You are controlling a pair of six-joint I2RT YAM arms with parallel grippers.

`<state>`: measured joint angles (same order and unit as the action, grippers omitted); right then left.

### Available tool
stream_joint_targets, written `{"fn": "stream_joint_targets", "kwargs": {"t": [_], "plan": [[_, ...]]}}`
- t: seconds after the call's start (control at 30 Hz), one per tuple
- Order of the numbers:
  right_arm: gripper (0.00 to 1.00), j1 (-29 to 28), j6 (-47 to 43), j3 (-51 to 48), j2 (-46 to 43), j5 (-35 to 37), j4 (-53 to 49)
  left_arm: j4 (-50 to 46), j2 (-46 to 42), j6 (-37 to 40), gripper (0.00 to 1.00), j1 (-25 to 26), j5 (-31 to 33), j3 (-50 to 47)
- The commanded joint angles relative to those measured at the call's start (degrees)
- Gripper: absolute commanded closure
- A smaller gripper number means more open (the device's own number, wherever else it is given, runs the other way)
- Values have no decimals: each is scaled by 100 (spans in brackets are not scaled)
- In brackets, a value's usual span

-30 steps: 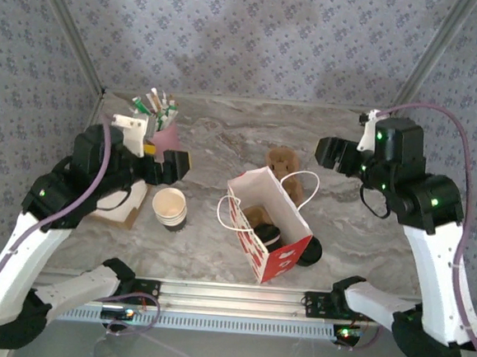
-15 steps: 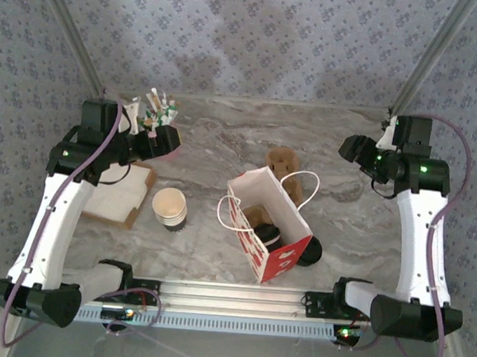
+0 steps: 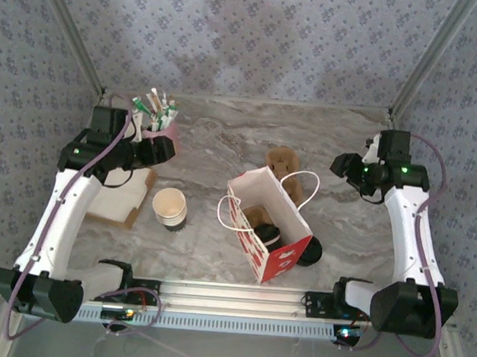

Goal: Pack the takeout coffee

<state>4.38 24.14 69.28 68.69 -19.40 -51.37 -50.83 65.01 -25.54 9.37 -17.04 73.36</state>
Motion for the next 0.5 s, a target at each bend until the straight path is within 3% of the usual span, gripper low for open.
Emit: {"fn": "stream_joint_targets", "kwargs": {"t": [0.0, 0.17, 0.47], "plan": [[46, 19, 1, -243, -31, -247, 270, -352, 9, 257, 33, -17, 1094, 123], [55, -12, 65, -347, -31, -510, 519, -363, 588, 409, 37, -55, 1947, 628], [55, -163, 302, -330, 324, -922, 1179, -249, 2167, 617, 52, -128, 2197, 1764]]}}
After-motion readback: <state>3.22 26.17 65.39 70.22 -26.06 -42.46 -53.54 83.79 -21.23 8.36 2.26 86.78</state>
